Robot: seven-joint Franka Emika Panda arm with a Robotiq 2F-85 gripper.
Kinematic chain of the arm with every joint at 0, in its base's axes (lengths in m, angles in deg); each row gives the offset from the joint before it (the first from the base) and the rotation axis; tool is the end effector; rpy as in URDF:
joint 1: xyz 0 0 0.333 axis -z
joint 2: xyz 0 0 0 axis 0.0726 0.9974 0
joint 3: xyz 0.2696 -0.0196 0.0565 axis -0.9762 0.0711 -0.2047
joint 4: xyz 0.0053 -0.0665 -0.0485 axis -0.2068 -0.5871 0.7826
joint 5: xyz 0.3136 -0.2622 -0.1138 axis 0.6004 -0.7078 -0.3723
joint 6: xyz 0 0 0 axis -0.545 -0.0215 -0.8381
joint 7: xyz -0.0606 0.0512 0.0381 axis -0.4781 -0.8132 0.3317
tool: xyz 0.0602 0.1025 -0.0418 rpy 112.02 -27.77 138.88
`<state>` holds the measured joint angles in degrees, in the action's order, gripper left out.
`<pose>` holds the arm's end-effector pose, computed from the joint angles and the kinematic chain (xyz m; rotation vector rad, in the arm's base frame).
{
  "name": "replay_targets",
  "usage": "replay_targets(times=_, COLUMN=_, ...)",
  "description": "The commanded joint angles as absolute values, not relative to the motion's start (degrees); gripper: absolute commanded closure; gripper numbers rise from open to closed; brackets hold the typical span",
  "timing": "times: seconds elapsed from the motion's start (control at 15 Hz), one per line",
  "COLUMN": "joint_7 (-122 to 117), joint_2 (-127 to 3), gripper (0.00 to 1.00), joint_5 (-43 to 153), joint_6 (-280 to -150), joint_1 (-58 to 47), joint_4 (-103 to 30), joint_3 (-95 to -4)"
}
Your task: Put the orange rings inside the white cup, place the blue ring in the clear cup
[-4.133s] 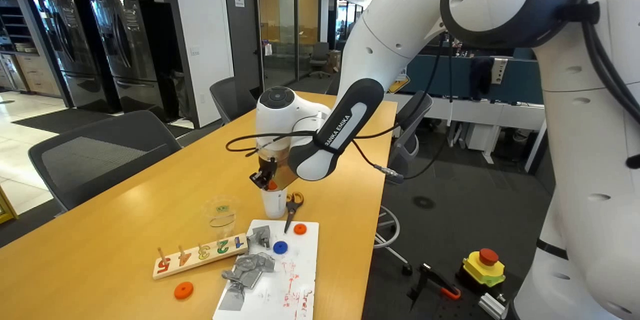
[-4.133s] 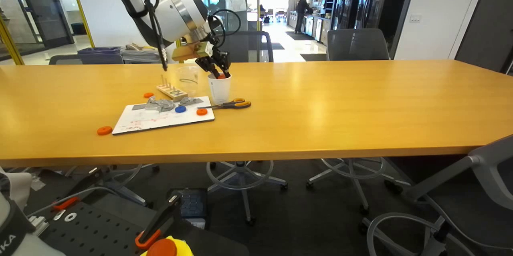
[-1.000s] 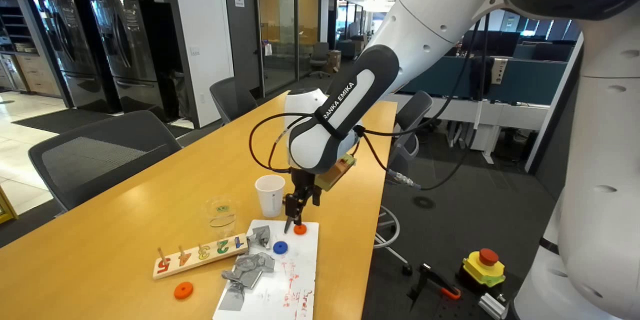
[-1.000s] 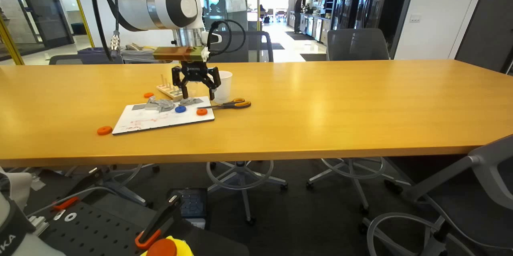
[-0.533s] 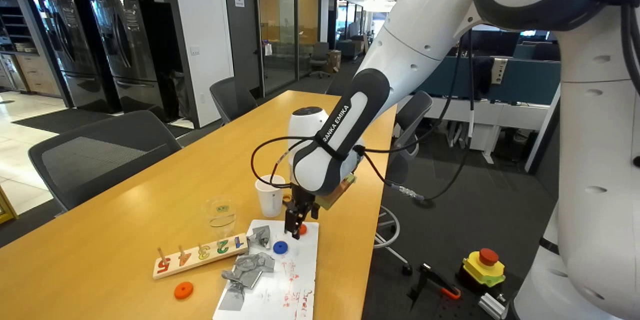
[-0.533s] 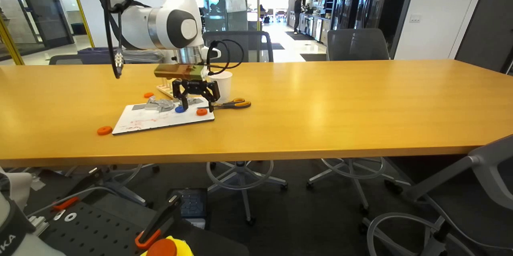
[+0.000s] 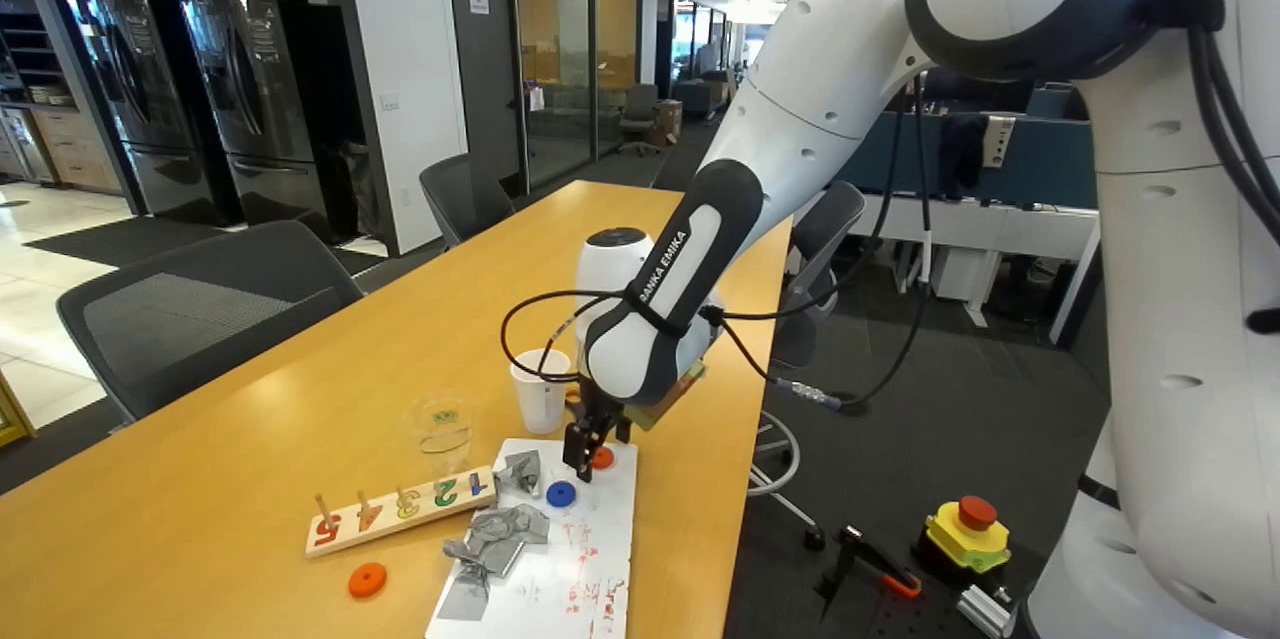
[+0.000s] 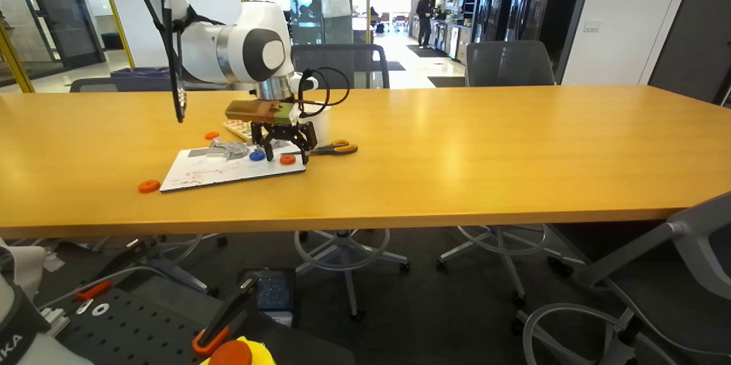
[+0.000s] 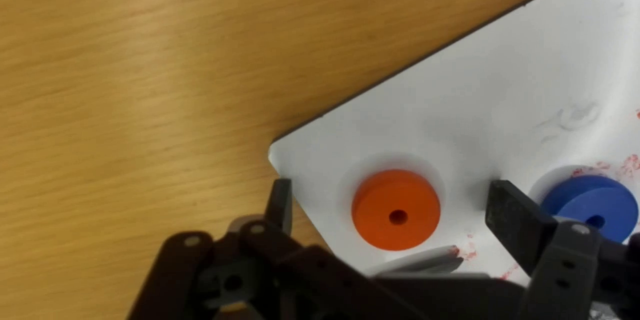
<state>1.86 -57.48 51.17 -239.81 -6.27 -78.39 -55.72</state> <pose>0.5201 0.0498 0.1007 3.1001 0.2814 0.1201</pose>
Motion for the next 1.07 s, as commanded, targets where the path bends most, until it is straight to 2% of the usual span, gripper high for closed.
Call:
replay_targets(times=0.0, joint_7=0.7, joint_2=-56.6, gripper=0.0, joint_5=51.6, joint_6=-241.1, joint_1=-7.5, joint_4=-76.8, joint_3=-54.6)
replay_targets(times=0.2, joint_7=0.0, joint_2=-56.8, gripper=0.02, joint_5=51.8, joint_6=-240.8, joint_1=-7.6, joint_4=-76.4, joint_3=-54.4)
replay_targets(times=0.27, joint_7=0.2, joint_2=-56.9, gripper=0.25, joint_5=52.1, joint_6=-240.3, joint_1=-7.4, joint_4=-76.3, joint_3=-54.6)
replay_targets(times=0.4, joint_7=-0.4, joint_2=-57.2, gripper=0.3, joint_5=52.0, joint_6=-238.7, joint_1=-7.6, joint_4=-75.9, joint_3=-54.3)
replay_targets(times=0.53, joint_7=-1.2, joint_2=-57.3, gripper=0.47, joint_5=51.4, joint_6=-237.3, joint_1=-8.0, joint_4=-75.5, joint_3=-53.7)
replay_targets(times=0.87, joint_7=-2.8, joint_2=-57.2, gripper=0.83, joint_5=50.8, joint_6=-233.6, joint_1=-9.0, joint_4=-73.5, joint_3=-53.0)
replay_targets(times=1.0, joint_7=-3.6, joint_2=-57.9, gripper=0.83, joint_5=50.3, joint_6=-232.3, joint_1=-9.4, joint_4=-72.8, joint_3=-52.4)
